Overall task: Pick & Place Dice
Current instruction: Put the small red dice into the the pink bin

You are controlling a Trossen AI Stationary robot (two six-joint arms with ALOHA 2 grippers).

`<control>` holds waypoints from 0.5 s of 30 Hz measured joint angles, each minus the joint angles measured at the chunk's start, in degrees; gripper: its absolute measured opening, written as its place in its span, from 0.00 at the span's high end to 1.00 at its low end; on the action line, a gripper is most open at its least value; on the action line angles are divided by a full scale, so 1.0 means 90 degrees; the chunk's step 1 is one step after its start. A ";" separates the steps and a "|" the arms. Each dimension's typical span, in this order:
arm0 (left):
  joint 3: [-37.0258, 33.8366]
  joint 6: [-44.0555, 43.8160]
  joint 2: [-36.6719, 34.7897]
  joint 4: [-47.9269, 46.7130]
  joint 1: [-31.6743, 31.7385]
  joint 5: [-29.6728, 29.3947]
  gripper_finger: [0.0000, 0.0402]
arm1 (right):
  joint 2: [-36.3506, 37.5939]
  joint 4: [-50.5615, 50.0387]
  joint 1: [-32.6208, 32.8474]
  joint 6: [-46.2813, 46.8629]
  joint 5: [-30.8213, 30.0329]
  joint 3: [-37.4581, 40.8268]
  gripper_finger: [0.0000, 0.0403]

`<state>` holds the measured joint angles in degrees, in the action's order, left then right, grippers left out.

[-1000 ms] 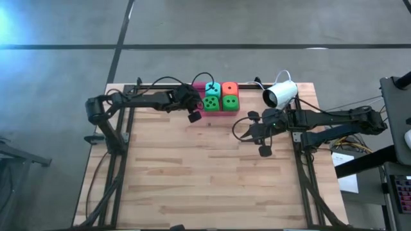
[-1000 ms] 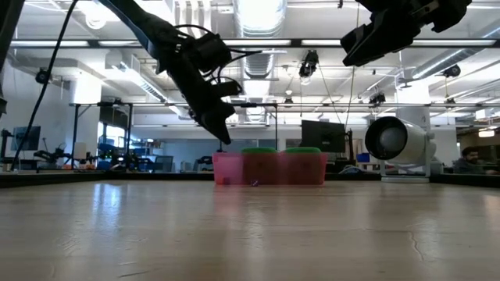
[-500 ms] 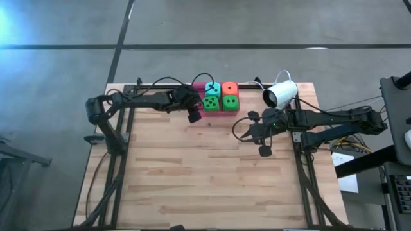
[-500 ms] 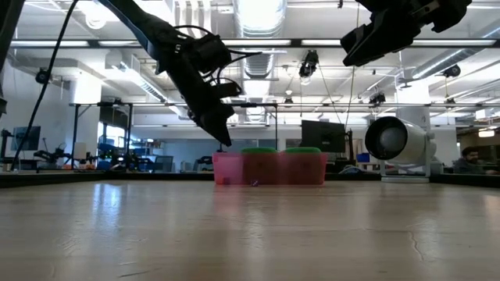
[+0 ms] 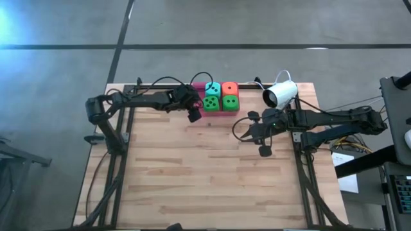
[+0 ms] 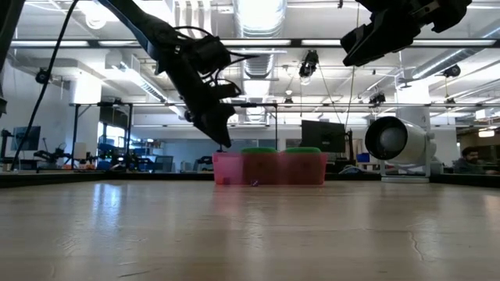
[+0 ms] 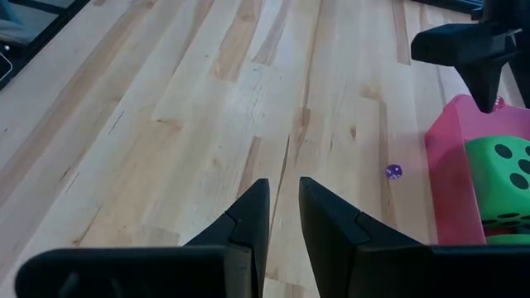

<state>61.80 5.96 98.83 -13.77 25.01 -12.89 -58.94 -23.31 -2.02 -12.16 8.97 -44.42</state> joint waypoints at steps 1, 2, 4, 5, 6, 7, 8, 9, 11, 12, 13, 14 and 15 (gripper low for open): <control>0.0000 0.0000 0.0000 -0.0015 0.0006 -0.0002 0.39 | 0.0000 0.0002 0.0002 0.0000 0.0000 0.0000 0.84; 0.0000 0.0001 0.0000 -0.0038 0.0017 -0.0008 0.39 | 0.0000 0.0000 0.0002 0.0000 0.0000 0.0002 0.84; -0.0036 0.0018 0.0000 -0.0057 0.0030 -0.0023 0.38 | 0.0000 0.0001 0.0000 0.0000 0.0000 0.0001 0.84; -0.0039 0.0019 0.0000 -0.0112 0.0037 -0.0022 0.37 | 0.0000 0.0002 0.0002 0.0007 0.0000 0.0002 0.84; -0.0041 0.0019 0.0002 -0.0172 0.0040 -0.0024 0.37 | 0.0000 0.0000 0.0000 0.0007 -0.0001 0.0001 0.84; -0.0044 0.0018 0.0002 -0.0211 0.0042 -0.0021 0.37 | 0.0000 0.0000 0.0000 0.0007 -0.0002 0.0002 0.84; -0.0044 0.0019 0.0002 -0.0215 0.0042 -0.0021 0.36 | 0.0000 0.0002 0.0001 0.0007 0.0000 0.0002 0.84; -0.0044 0.0019 0.0002 -0.0212 0.0042 -0.0024 0.36 | 0.0000 0.0001 0.0000 0.0008 -0.0001 0.0002 0.84; -0.0044 0.0019 0.0002 -0.0217 0.0042 -0.0021 0.35 | 0.0000 0.0001 0.0000 0.0017 -0.0001 0.0002 0.84; -0.0044 0.0019 0.0002 -0.0223 0.0042 -0.0021 0.35 | 0.0000 0.0002 0.0002 0.0017 0.0000 0.0002 0.84; -0.0044 0.0019 0.0002 -0.0247 0.0046 -0.0021 0.35 | 0.0000 0.0000 0.0001 0.0017 0.0000 0.0002 0.84; -0.0044 0.0019 0.0002 -0.0287 0.0051 -0.0021 0.35 | 0.0000 0.0002 0.0000 0.0017 0.0000 0.0002 0.84; -0.0044 0.0017 0.0002 -0.0339 0.0054 -0.0021 0.34 | 0.0000 0.0002 0.0000 0.0017 0.0000 0.0002 0.84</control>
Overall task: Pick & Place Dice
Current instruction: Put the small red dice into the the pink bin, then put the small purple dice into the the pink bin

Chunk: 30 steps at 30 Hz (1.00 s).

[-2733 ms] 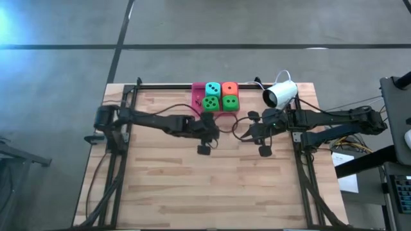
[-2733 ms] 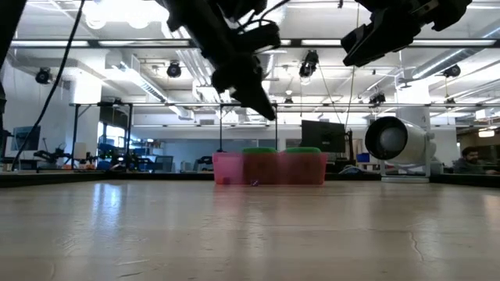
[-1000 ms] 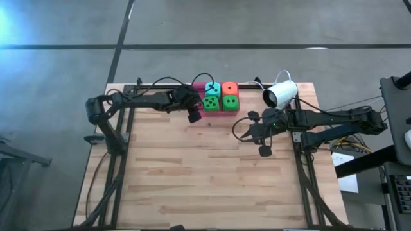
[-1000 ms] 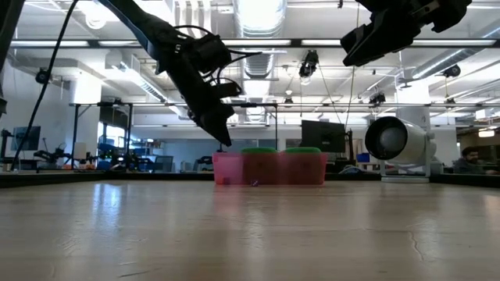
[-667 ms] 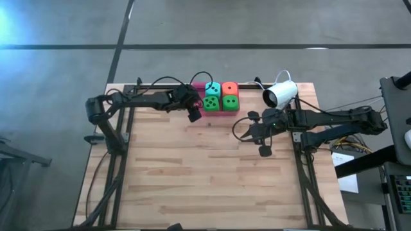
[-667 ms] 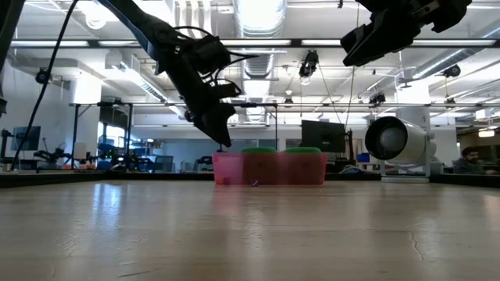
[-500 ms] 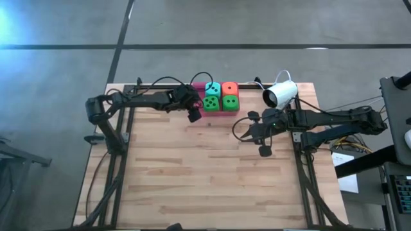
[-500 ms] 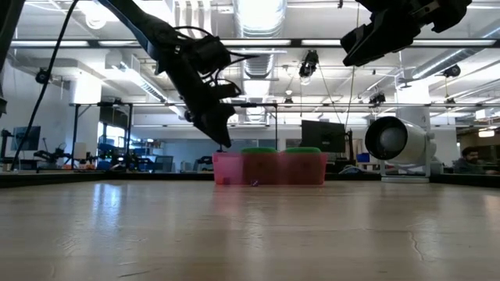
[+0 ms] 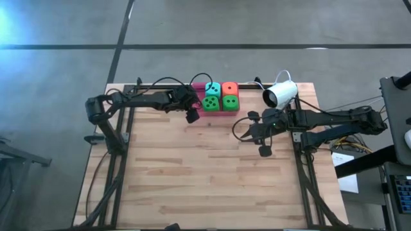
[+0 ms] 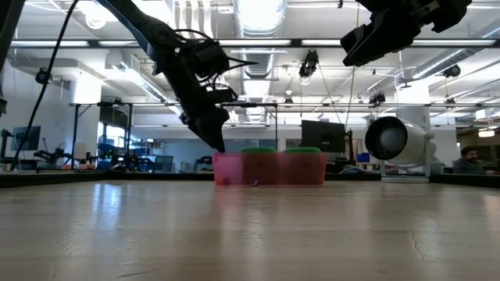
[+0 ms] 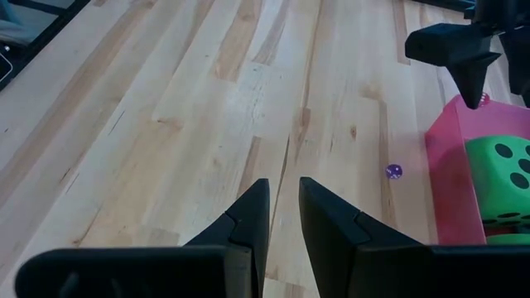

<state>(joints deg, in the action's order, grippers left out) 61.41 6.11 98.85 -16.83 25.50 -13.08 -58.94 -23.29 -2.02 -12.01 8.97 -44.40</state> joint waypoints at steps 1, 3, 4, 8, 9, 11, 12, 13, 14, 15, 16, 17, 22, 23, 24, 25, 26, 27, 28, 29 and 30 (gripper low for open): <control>0.0000 0.0000 0.0000 -0.0044 0.0000 -0.0002 0.34 | 0.0000 -0.0001 0.0001 0.0000 -0.0001 0.0000 0.84; 0.0000 0.0001 0.0000 -0.0126 0.0000 -0.0035 0.33 | 0.0000 0.0000 0.0000 0.0000 0.0000 0.0000 0.84; 0.0000 0.0002 0.0000 -0.0163 0.0000 -0.0045 0.33 | 0.0000 -0.0002 0.0001 0.0000 -0.0001 0.0000 0.84; 0.0000 0.0000 0.0000 -0.0303 0.0003 -0.0049 0.32 | 0.0000 0.0000 0.0000 0.0000 0.0000 0.0000 0.84; 0.0000 0.0000 0.0000 -0.0310 0.0007 -0.0049 0.32 | 0.0000 -0.0002 0.0000 0.0000 0.0000 0.0000 0.84; 0.0000 0.0000 0.0000 -0.0308 0.0010 -0.0049 0.33 | 0.0000 -0.0001 0.0000 0.0000 0.0000 0.0000 0.84; 0.0000 0.0000 0.0000 -0.0308 0.0010 -0.0049 0.33 | -0.0002 0.0000 0.0002 0.0000 0.0000 0.0000 0.84; 0.0001 -0.0002 0.0000 -0.0306 0.0010 -0.0049 0.34 | -0.0007 0.0000 0.0000 0.0000 0.0000 0.0000 0.84; 0.0001 -0.0012 0.0000 -0.0308 0.0010 -0.0048 0.34 | -0.0011 -0.0002 0.0002 0.0000 0.0000 0.0000 0.84; 0.0000 -0.0022 0.0000 -0.0308 0.0010 -0.0049 0.35 | -0.0016 -0.0002 0.0002 0.0000 0.0000 0.0000 0.84; 0.0000 -0.0020 0.0000 -0.0308 0.0010 -0.0048 0.35 | -0.0017 -0.0001 0.0001 -0.0001 0.0000 0.0000 0.84; 0.0002 -0.0015 0.0000 -0.0308 0.0010 -0.0049 0.36 | -0.0017 -0.0002 0.0000 -0.0007 0.0000 0.0000 0.84; 0.0184 0.0309 -0.0060 -0.0347 -0.0043 -0.0048 0.39 | -0.0017 0.0001 0.0002 -0.0019 0.0000 0.0000 0.84; 0.0236 0.0340 -0.0103 -0.0347 -0.0076 -0.0043 0.40 | -0.0017 0.0002 0.0000 -0.0019 0.0000 0.0000 0.84; 0.0285 0.0347 -0.0136 -0.0349 -0.0117 0.0000 0.41 | -0.0017 0.0002 0.0002 -0.0019 0.0000 0.0000 0.84; 0.0339 0.0368 -0.0159 -0.0351 -0.0178 0.0111 0.41 | -0.0017 0.0001 0.0000 -0.0019 0.0000 0.0000 0.84; 0.0383 0.0412 -0.0177 -0.0339 -0.0241 0.0287 0.42 | -0.0017 0.0007 0.0000 -0.0019 0.0000 0.0000 0.84; 0.0402 0.0485 -0.0182 -0.0337 -0.0321 0.0517 0.43 | -0.0017 0.0007 0.0002 -0.0019 0.0000 0.0000 0.84; 0.0410 0.0559 -0.0182 -0.0313 -0.0400 0.0804 0.43 | -0.0017 0.0009 0.0000 -0.0023 0.0000 0.0000 0.84; 0.0415 0.0612 -0.0181 -0.0253 -0.0484 0.1110 0.44 | -0.0017 0.0010 0.0000 -0.0039 0.0000 0.0000 0.84; 0.0415 0.0633 -0.0170 -0.0154 -0.0583 0.1407 0.45 | -0.0017 0.0005 0.0002 -0.0049 0.0000 0.0000 0.84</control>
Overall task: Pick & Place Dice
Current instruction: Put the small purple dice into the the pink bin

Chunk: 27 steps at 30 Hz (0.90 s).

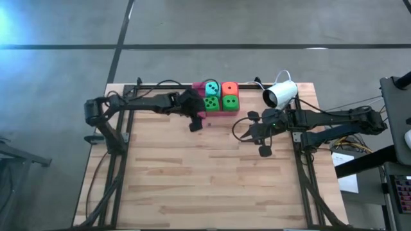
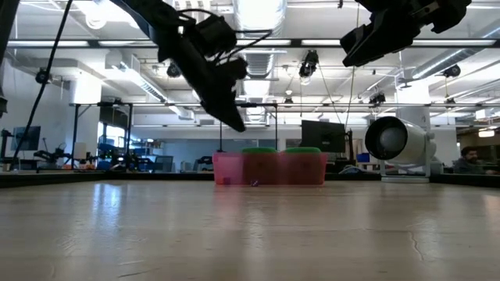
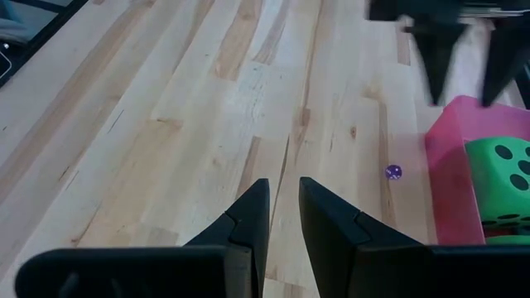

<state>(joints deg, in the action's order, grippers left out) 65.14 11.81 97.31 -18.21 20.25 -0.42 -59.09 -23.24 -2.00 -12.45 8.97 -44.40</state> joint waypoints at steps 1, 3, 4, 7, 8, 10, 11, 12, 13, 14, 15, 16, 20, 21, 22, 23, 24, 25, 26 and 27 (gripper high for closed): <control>0.0000 0.0004 0.0003 0.0092 -0.0098 0.0248 0.45 | 0.0000 0.0004 -0.0001 0.0000 0.0000 0.0000 0.84; 0.0009 0.0012 0.0037 0.0188 -0.0333 0.0437 0.46 | -0.0002 0.0001 0.0000 0.0002 0.0000 0.0000 0.84; 0.0007 0.0022 0.0049 0.0216 -0.0445 0.0435 0.47 | -0.0002 0.0005 -0.0002 0.0002 -0.0001 0.0000 0.84; 0.0010 0.0028 0.0140 0.0371 -0.0744 0.0437 0.48 | -0.0002 0.0006 0.0000 0.0000 0.0000 0.0000 0.84; 0.0010 0.0047 0.0197 0.0440 -0.0829 0.0437 0.49 | -0.0002 0.0002 0.0000 0.0000 0.0000 0.0000 0.84; 0.0010 0.0047 0.0397 0.0592 -0.0948 0.0437 0.50 | -0.0002 0.0004 -0.0002 0.0000 0.0000 0.0000 0.84; 0.0010 0.0047 0.0525 0.0674 -0.0986 0.0435 0.50 | -0.0002 0.0004 0.0000 0.0000 0.0000 0.0000 0.84; 0.0010 0.0047 0.0640 0.0726 -0.1005 0.0435 0.51 | -0.0002 0.0004 -0.0001 0.0000 0.0000 0.0000 0.84; 0.0010 0.0046 0.0760 0.0774 -0.1008 0.0427 0.51 | -0.0002 0.0000 0.0000 0.0000 0.0000 0.0000 0.84; 0.0026 0.0047 0.0852 0.0803 -0.1007 0.0409 0.52 | -0.0002 0.0003 -0.0002 0.0002 0.0000 0.0000 0.84; 0.0029 0.0044 0.0935 0.0844 -0.0991 0.0385 0.52 | -0.0005 0.0002 -0.0001 0.0002 0.0000 0.0000 0.84; 0.0029 0.0012 0.0990 0.0878 -0.0959 0.0383 0.53 | -0.0005 -0.0001 -0.0001 0.0002 0.0000 0.0000 0.84; 0.0024 -0.0153 0.1088 0.0936 -0.0780 0.0383 0.54 | -0.0005 0.0004 -0.0001 -0.0004 -0.0001 0.0000 0.84; 0.0022 -0.0154 0.1093 0.0928 -0.0730 0.0381 0.55 | -0.0005 0.0001 0.0000 -0.0008 -0.0001 0.0000 0.84; 0.0022 -0.0160 0.1093 0.0933 -0.0675 0.0382 0.55 | -0.0005 0.0003 -0.0002 -0.0010 0.0000 0.0000 0.84; 0.0022 -0.0176 0.1093 0.0942 -0.0624 0.0377 0.56 | -0.0005 0.0004 -0.0002 -0.0012 -0.0001 0.0000 0.84; 0.0022 -0.0181 0.1101 0.0967 -0.0585 0.0379 0.56 | -0.0005 0.0002 -0.0002 -0.0020 0.0000 0.0000 0.84; 0.0022 -0.0180 0.1122 0.1006 -0.0557 0.0364 0.57 | -0.0005 0.0004 -0.0002 -0.0022 -0.0002 0.0000 0.84; 0.0022 -0.0184 0.1138 0.1014 -0.0535 0.0361 0.57 | -0.0005 0.0004 -0.0002 -0.0022 0.0000 0.0000 0.84; 0.0022 -0.0184 0.1166 0.1027 -0.0530 0.0361 0.57 | -0.0005 0.0002 0.0000 -0.0022 0.0000 0.0000 0.84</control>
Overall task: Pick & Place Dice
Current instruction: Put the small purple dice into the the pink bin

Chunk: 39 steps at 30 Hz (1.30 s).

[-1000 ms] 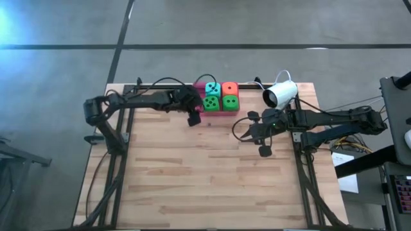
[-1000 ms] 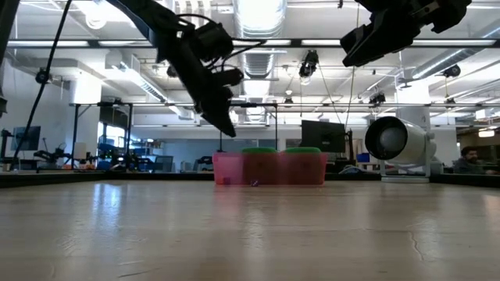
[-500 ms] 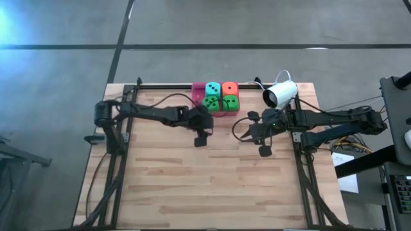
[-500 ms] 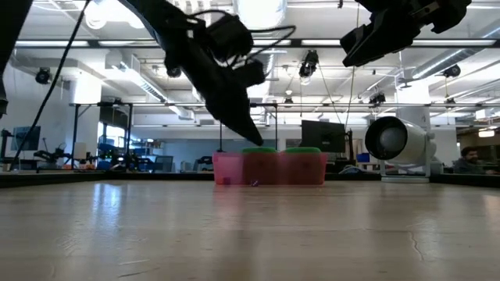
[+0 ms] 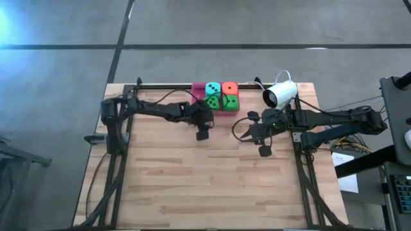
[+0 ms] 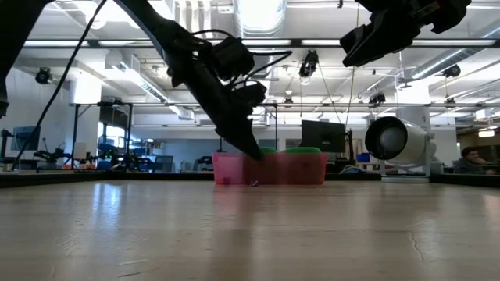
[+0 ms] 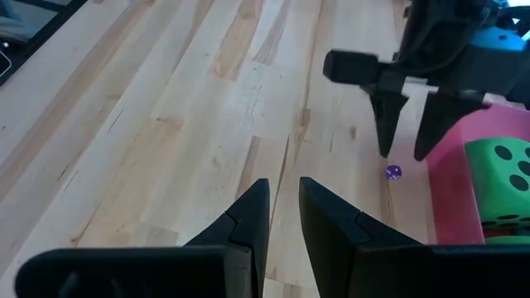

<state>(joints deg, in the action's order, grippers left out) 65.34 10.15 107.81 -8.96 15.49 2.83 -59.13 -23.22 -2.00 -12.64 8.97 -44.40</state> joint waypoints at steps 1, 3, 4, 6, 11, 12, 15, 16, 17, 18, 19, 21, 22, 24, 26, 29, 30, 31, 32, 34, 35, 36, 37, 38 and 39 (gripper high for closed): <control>0.0000 0.0000 0.0081 0.0104 0.0000 0.0007 0.58 | 0.0000 0.0000 -0.0002 0.0002 0.0000 0.0000 0.84; 0.0002 0.0002 0.0222 0.0237 -0.0005 0.0056 0.58 | 0.0000 0.0001 0.0000 0.0001 0.0000 0.0000 0.84; 0.0002 0.0004 0.0317 0.0248 -0.0007 0.0071 0.58 | 0.0000 0.0001 -0.0001 0.0002 0.0000 0.0000 0.84; 0.0000 0.0031 0.0463 0.0335 -0.0005 0.0070 0.59 | 0.0000 -0.0006 0.0000 0.0002 0.0000 0.0000 0.84; 0.0000 0.0034 0.0559 0.0394 0.0063 -0.0080 0.58 | 0.0000 -0.0007 0.0000 0.0017 0.0000 0.0000 0.84; 0.0000 0.0034 0.0565 0.0392 0.0087 -0.0122 0.58 | 0.0000 -0.0009 -0.0001 0.0015 0.0000 0.0000 0.84; 0.0000 0.0033 0.0564 0.0406 0.0161 -0.0176 0.57 | 0.0000 -0.0010 0.0000 0.0014 0.0000 0.0000 0.84; 0.0000 0.0034 0.0564 0.0404 0.0176 -0.0201 0.57 | 0.0000 -0.0009 -0.0002 0.0012 0.0000 0.0000 0.84; 0.0000 0.0033 0.0564 0.0404 0.0196 -0.0216 0.57 | 0.0000 -0.0010 0.0000 0.0009 0.0000 0.0000 0.84; 0.0000 0.0034 0.0564 0.0405 0.0214 -0.0216 0.56 | 0.0000 -0.0010 0.0000 0.0005 0.0000 0.0000 0.84; 0.0000 0.0034 0.0567 0.0405 0.0230 -0.0216 0.56 | 0.0000 -0.0010 -0.0002 0.0005 0.0000 0.0000 0.84; 0.0000 0.0029 0.0607 0.0408 0.0255 -0.0212 0.56 | 0.0000 -0.0009 0.0000 0.0005 0.0000 0.0000 0.84; 0.0002 0.0014 0.0651 0.0418 0.0261 -0.0214 0.55 | 0.0000 -0.0010 -0.0001 0.0005 0.0000 0.0000 0.84; 0.0003 0.0034 0.0727 0.0418 0.0262 -0.0245 0.55 | 0.0000 -0.0009 0.0000 0.0005 0.0000 0.0000 0.84; 0.0007 0.0034 0.0752 0.0427 0.0262 -0.0247 0.54 | 0.0000 -0.0007 -0.0001 0.0005 0.0000 0.0000 0.84; 0.0007 0.0004 0.0750 0.0414 0.0262 -0.0242 0.54 | 0.0000 -0.0010 0.0000 0.0005 0.0002 0.0000 0.84; 0.0007 -0.0036 0.0737 0.0409 0.0261 -0.0240 0.54 | 0.0000 -0.0012 -0.0002 0.0005 0.0002 0.0000 0.84; 0.0010 -0.0102 0.0726 0.0407 0.0262 -0.0227 0.54 | 0.0000 -0.0012 -0.0002 0.0005 0.0002 0.0000 0.84; 0.0015 -0.0142 0.0724 0.0405 0.0260 -0.0216 0.54 | 0.0000 -0.0008 -0.0001 0.0005 0.0002 0.0000 0.84; 0.0015 -0.0165 0.0724 0.0401 0.0248 -0.0216 0.54 | 0.0000 -0.0012 -0.0002 0.0005 0.0002 0.0000 0.84; 0.0012 -0.0163 0.0722 0.0365 0.0237 -0.0216 0.54 | 0.0000 -0.0010 -0.0002 0.0007 0.0002 0.0000 0.84; 0.0013 -0.0159 0.0720 0.0309 0.0221 -0.0217 0.55 | 0.0000 -0.0011 -0.0002 0.0007 0.0002 0.0000 0.84; 0.0015 -0.0157 0.0718 0.0249 0.0201 -0.0221 0.56 | 0.0000 -0.0012 -0.0002 0.0005 0.0002 0.0000 0.84; 0.0015 -0.0157 0.0717 0.0199 0.0171 -0.0226 0.56 | 0.0000 -0.0010 -0.0002 0.0005 0.0002 0.0000 0.84; 0.0012 -0.0148 0.0717 0.0181 0.0139 -0.0245 0.57 | 0.0000 -0.0010 -0.0002 0.0005 0.0002 0.0000 0.84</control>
<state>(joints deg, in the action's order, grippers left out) 65.45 8.82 114.26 -7.34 16.74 0.62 -59.13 -23.31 -2.02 -12.60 8.99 -44.40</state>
